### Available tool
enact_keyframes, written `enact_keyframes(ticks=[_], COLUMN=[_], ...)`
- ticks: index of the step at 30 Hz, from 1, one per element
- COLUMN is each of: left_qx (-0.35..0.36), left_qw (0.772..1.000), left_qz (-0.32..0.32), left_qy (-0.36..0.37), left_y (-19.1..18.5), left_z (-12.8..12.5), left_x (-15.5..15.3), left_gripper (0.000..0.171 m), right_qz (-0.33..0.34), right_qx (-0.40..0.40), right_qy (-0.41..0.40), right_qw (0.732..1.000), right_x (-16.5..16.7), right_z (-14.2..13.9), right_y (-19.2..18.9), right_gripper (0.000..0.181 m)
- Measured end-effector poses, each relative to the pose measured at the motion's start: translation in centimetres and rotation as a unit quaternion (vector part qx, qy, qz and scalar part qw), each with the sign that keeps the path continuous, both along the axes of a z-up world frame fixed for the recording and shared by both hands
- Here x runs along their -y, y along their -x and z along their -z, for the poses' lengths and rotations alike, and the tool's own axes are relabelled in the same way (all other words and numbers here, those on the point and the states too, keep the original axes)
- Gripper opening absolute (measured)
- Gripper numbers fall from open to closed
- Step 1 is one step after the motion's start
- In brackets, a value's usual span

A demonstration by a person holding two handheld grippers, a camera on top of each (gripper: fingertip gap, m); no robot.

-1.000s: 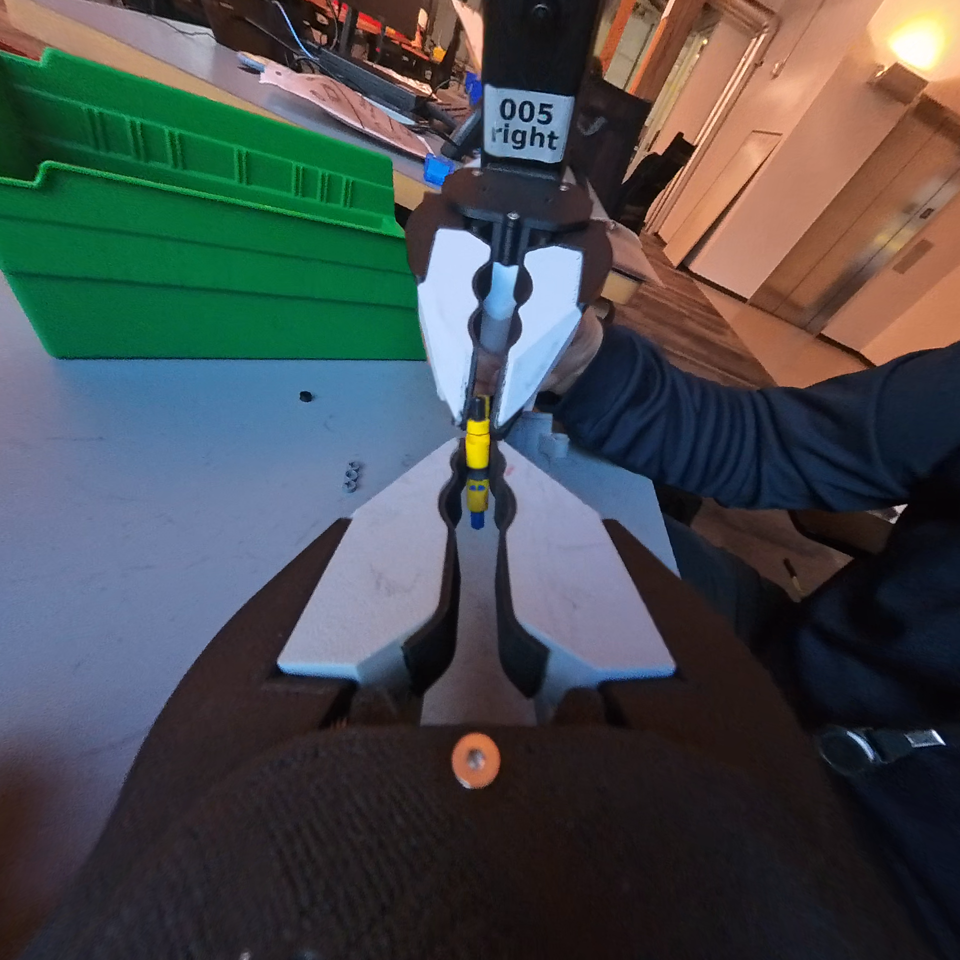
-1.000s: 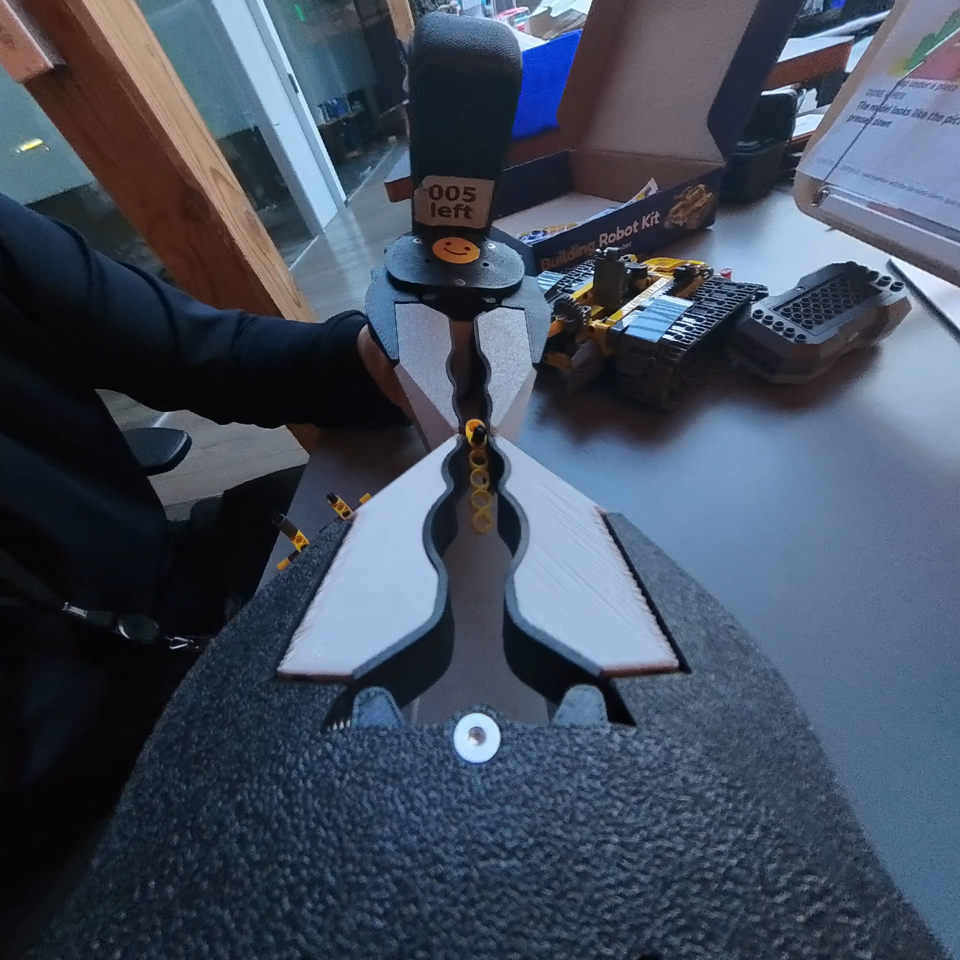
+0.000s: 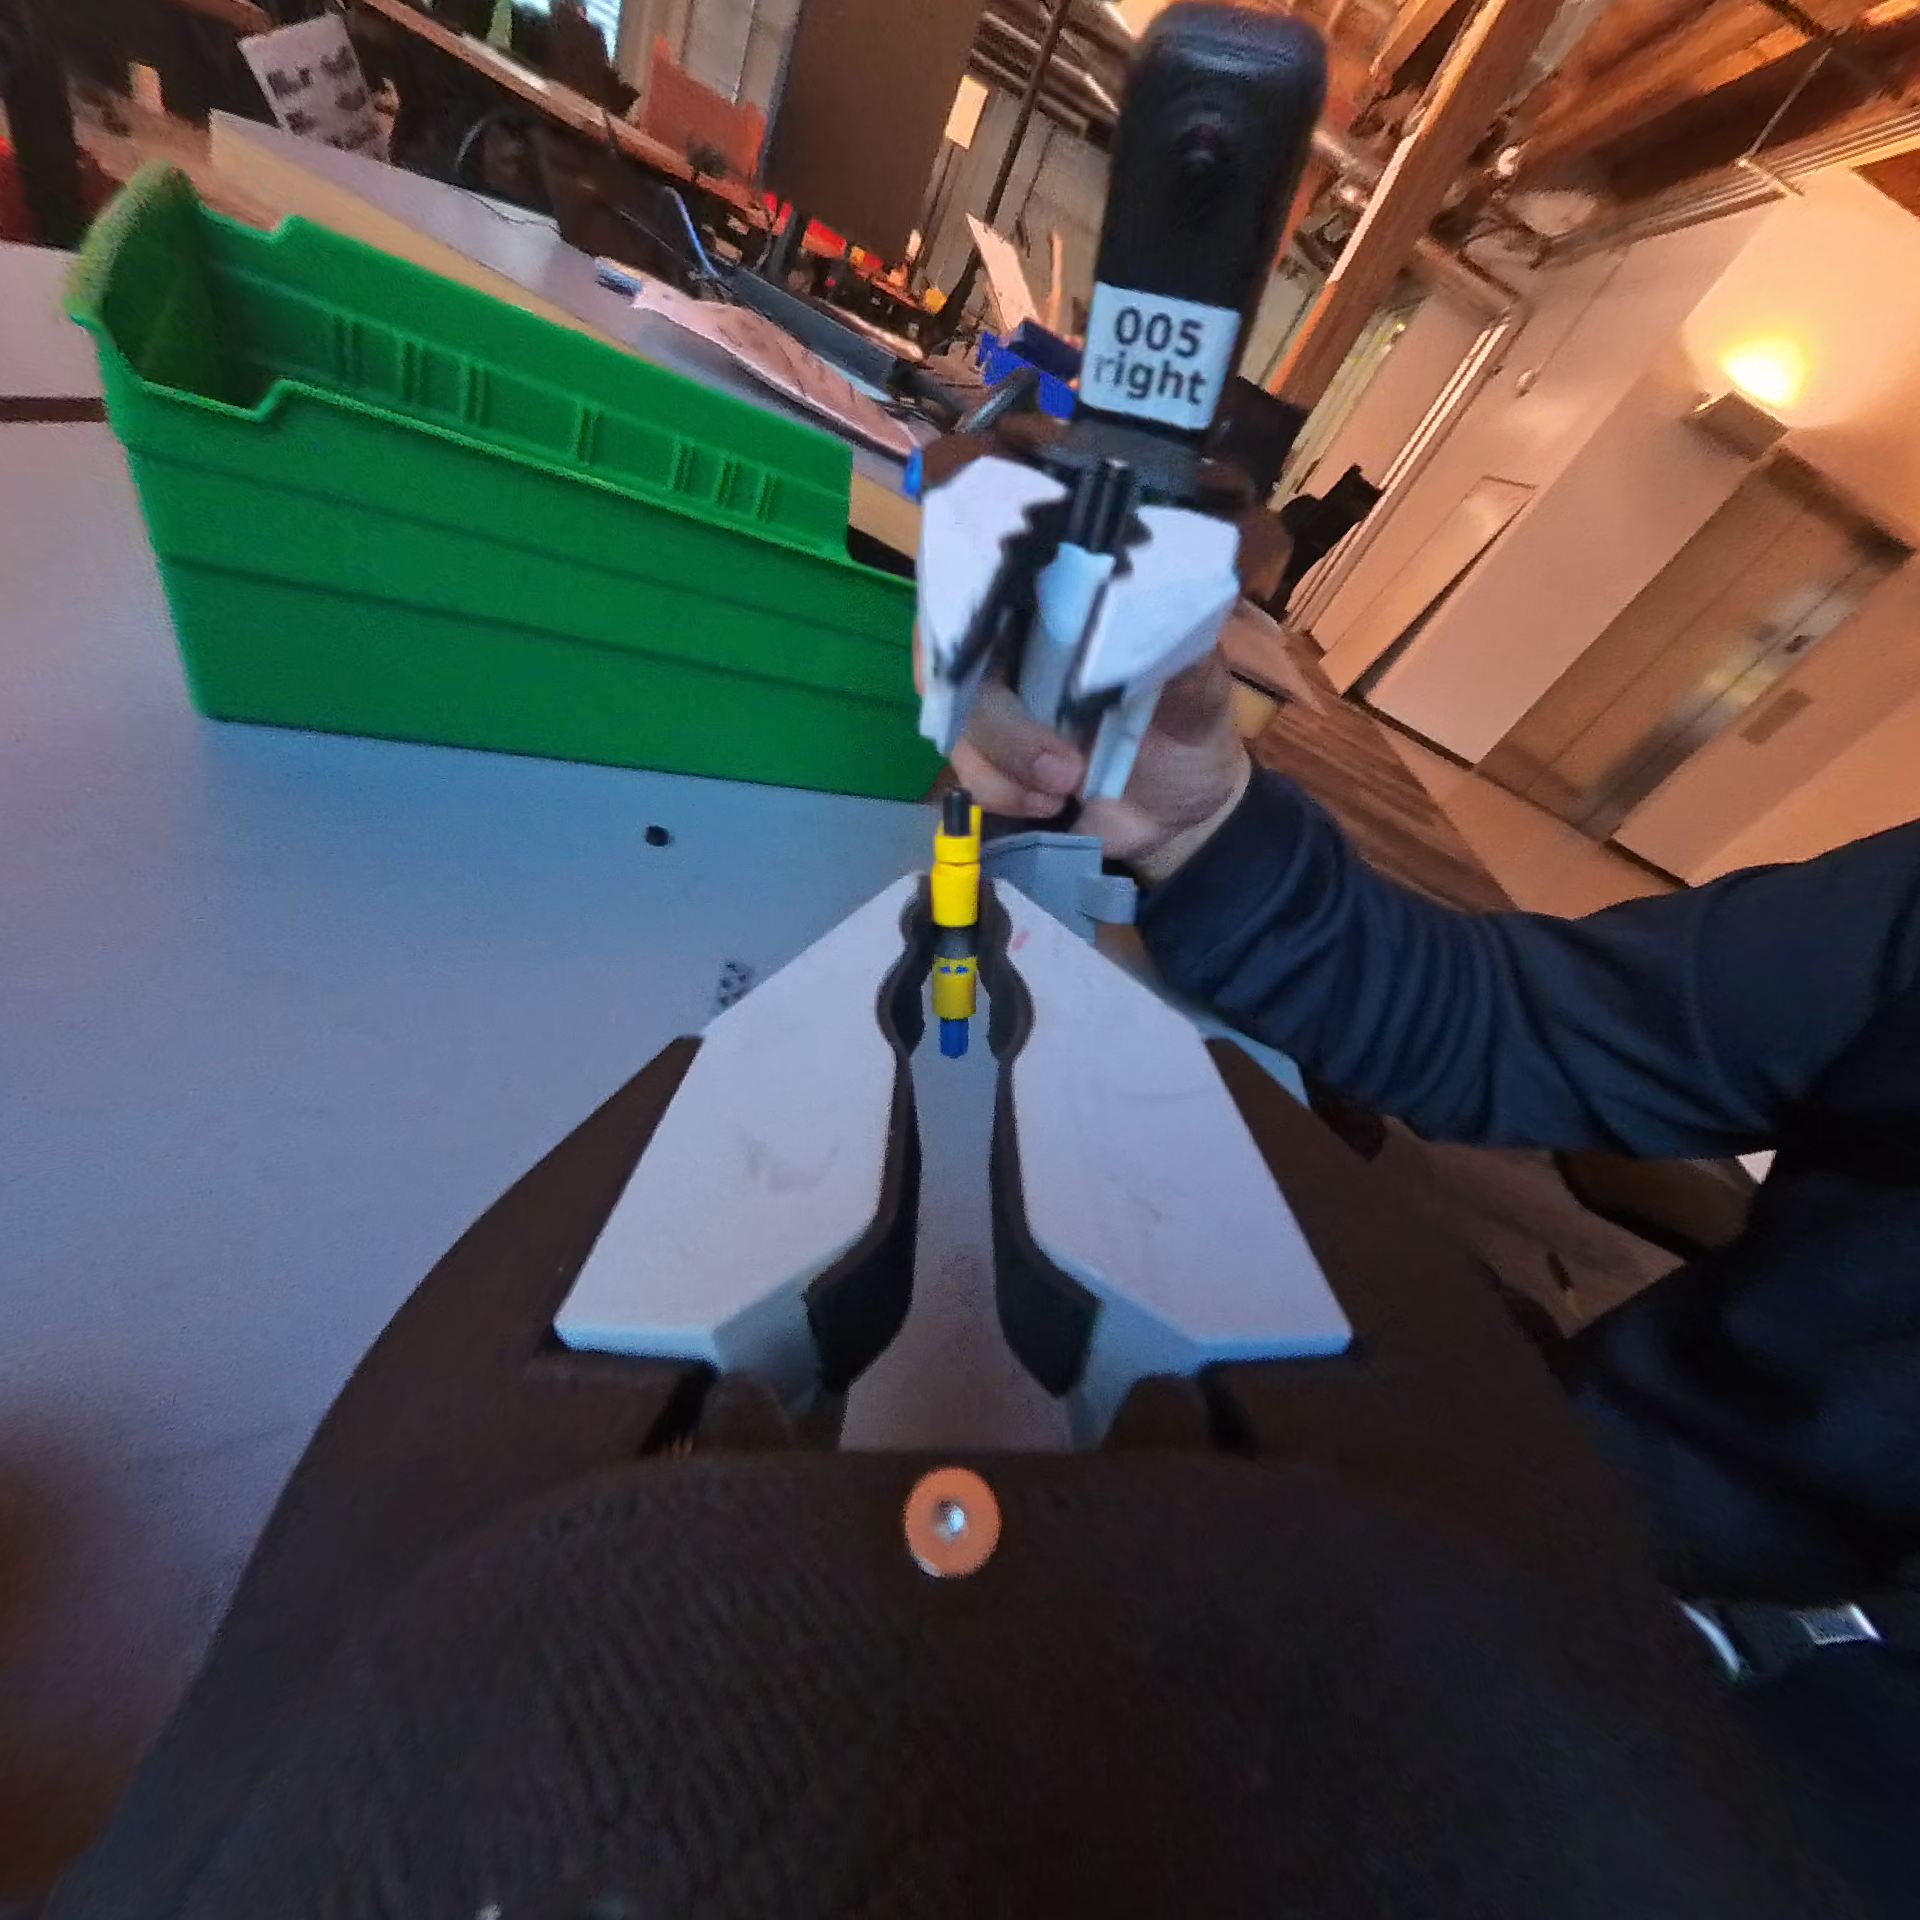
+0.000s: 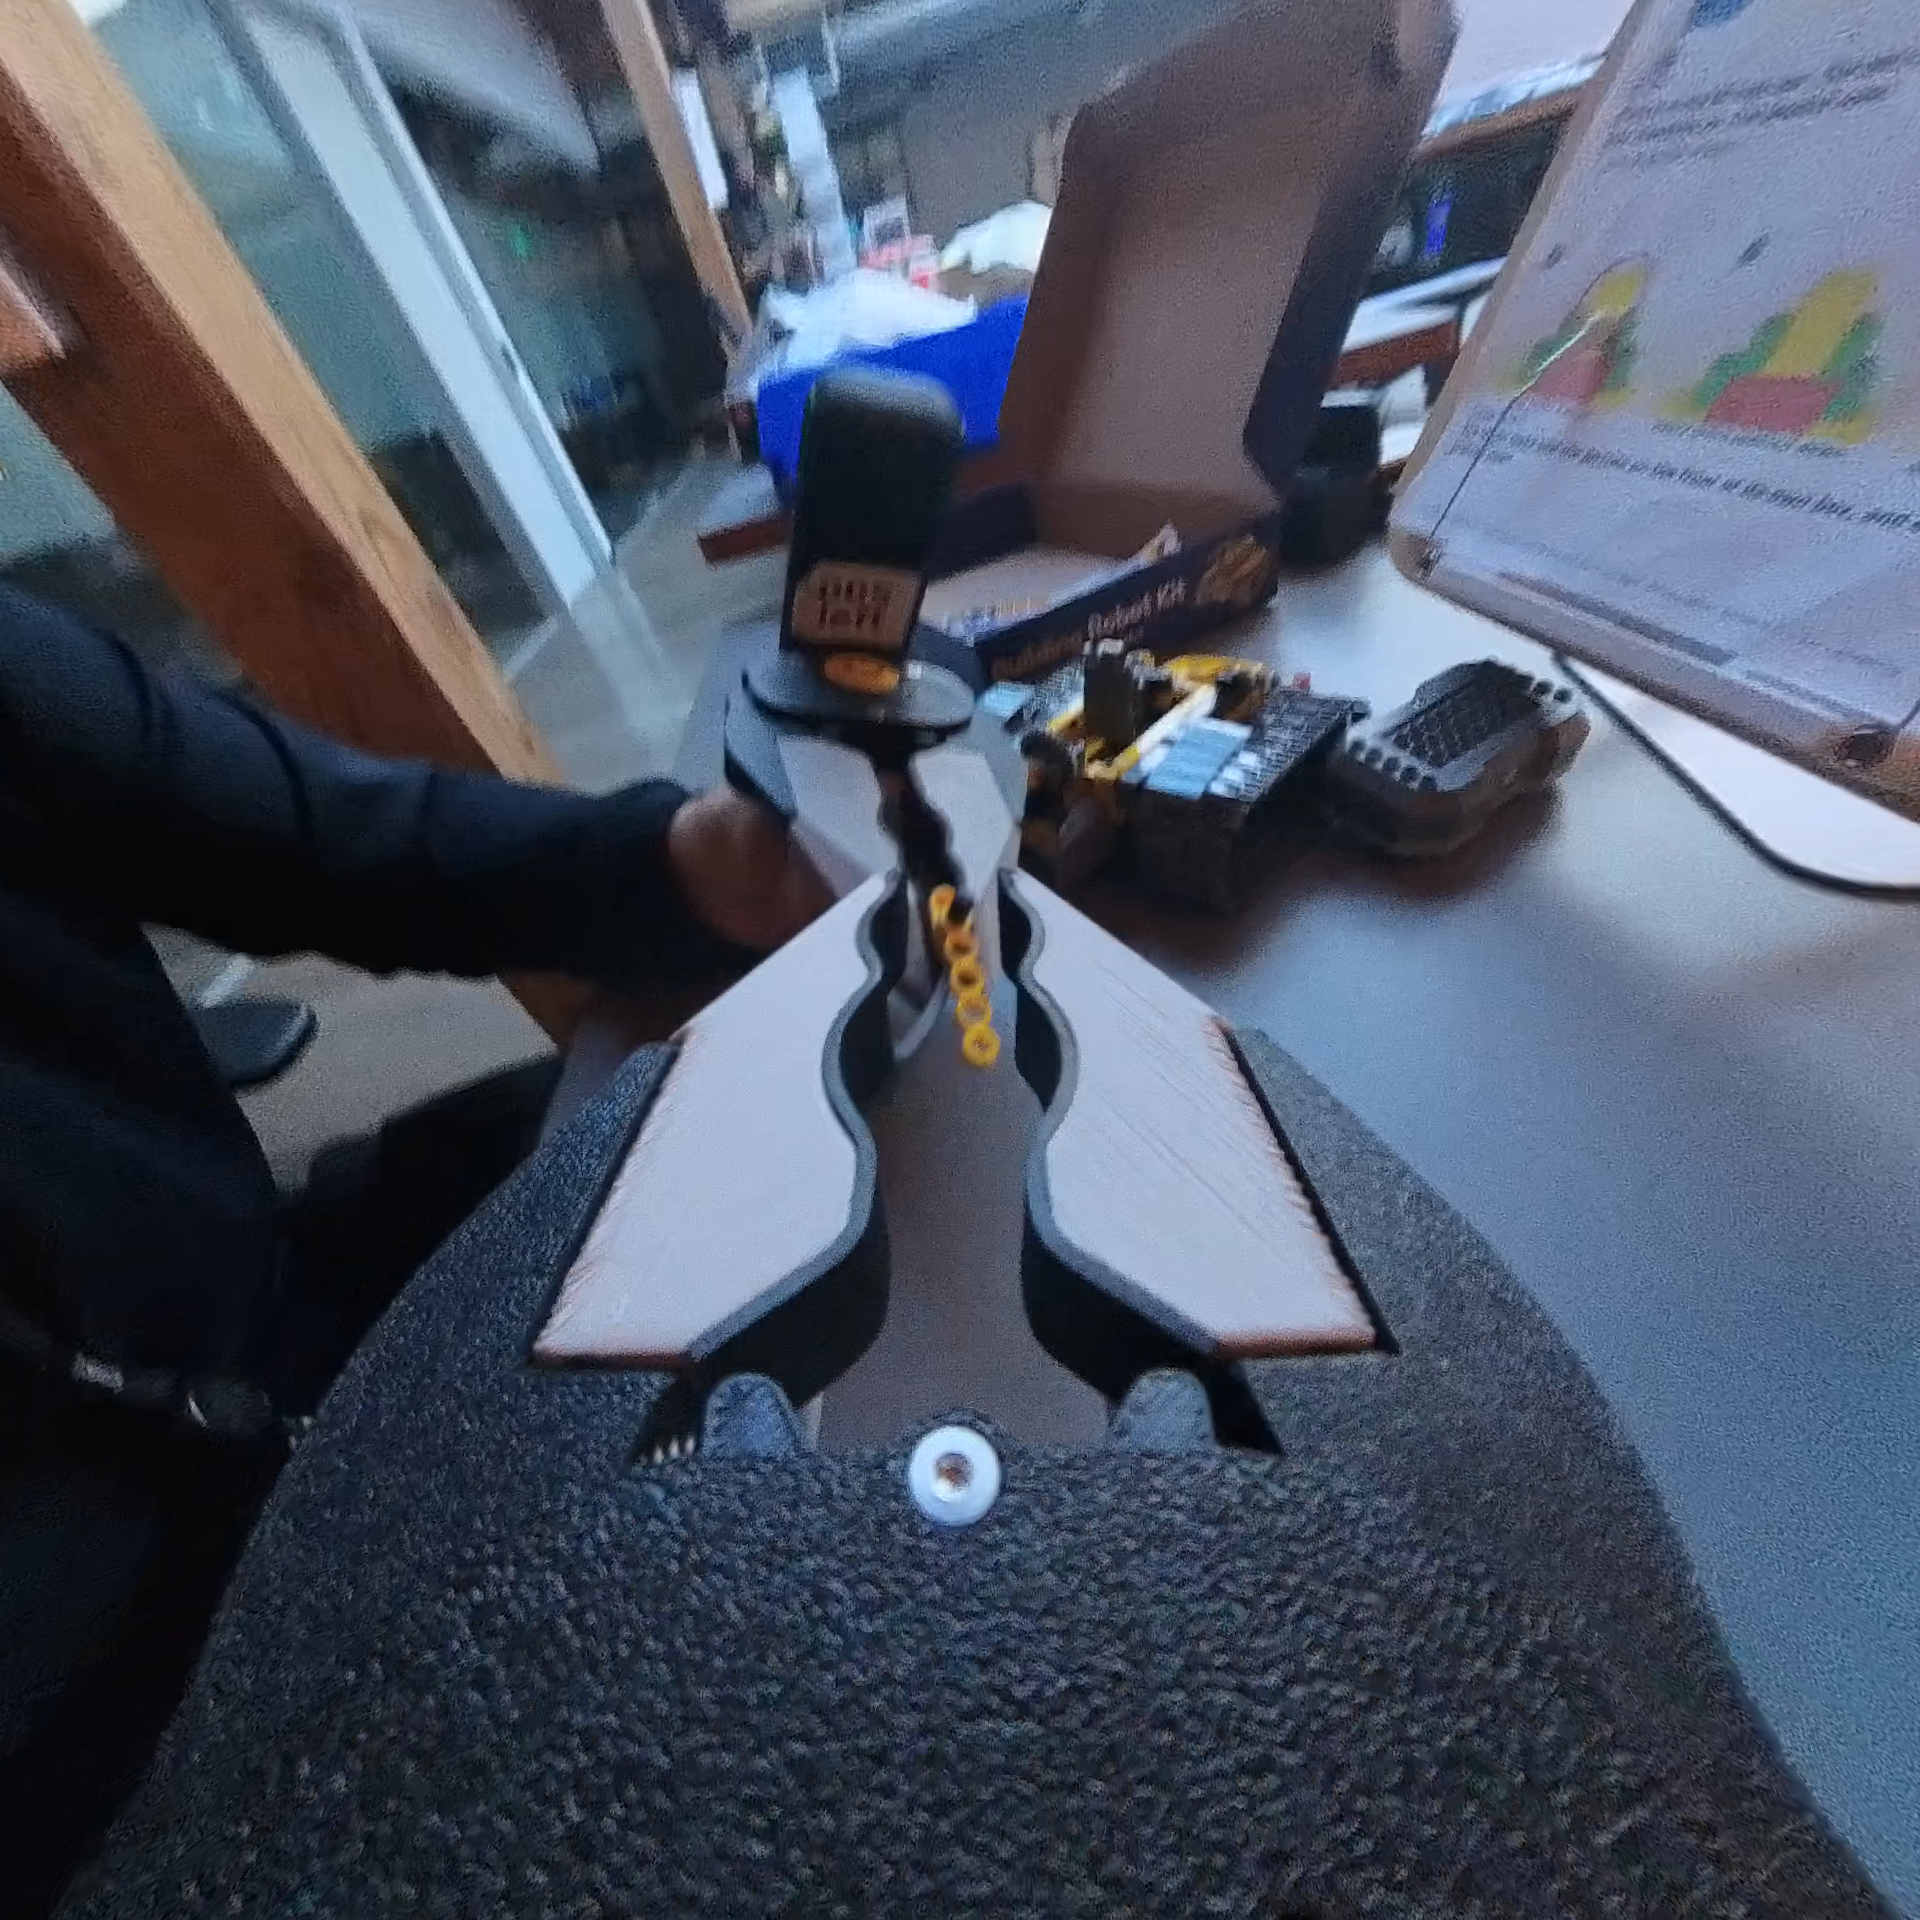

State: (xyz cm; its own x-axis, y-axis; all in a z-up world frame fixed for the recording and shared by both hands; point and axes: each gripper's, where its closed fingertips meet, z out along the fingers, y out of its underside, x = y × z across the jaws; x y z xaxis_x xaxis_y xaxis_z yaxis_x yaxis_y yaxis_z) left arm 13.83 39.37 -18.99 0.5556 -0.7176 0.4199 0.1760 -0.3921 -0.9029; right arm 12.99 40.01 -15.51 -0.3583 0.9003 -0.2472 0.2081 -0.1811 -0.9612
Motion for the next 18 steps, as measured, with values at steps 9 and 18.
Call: enact_keyframes(ticks=[9,18], left_qx=[-0.061,-0.292], left_qw=[0.997,0.94], left_qz=[0.006,-0.159], left_qy=[-0.052,-0.079], left_y=[-0.3,4.6], left_z=[-0.4,2.5], left_x=[0.6,-2.1], left_gripper=[0.005,0.005], right_qz=[-0.082,0.029], right_qx=[0.071,0.069], right_qy=[0.068,-0.048], right_qw=[0.992,0.996], right_x=[1.4,0.3], right_z=[2.6,2.8], right_y=[-0.6,1.1], right_gripper=[0.004,0.0])
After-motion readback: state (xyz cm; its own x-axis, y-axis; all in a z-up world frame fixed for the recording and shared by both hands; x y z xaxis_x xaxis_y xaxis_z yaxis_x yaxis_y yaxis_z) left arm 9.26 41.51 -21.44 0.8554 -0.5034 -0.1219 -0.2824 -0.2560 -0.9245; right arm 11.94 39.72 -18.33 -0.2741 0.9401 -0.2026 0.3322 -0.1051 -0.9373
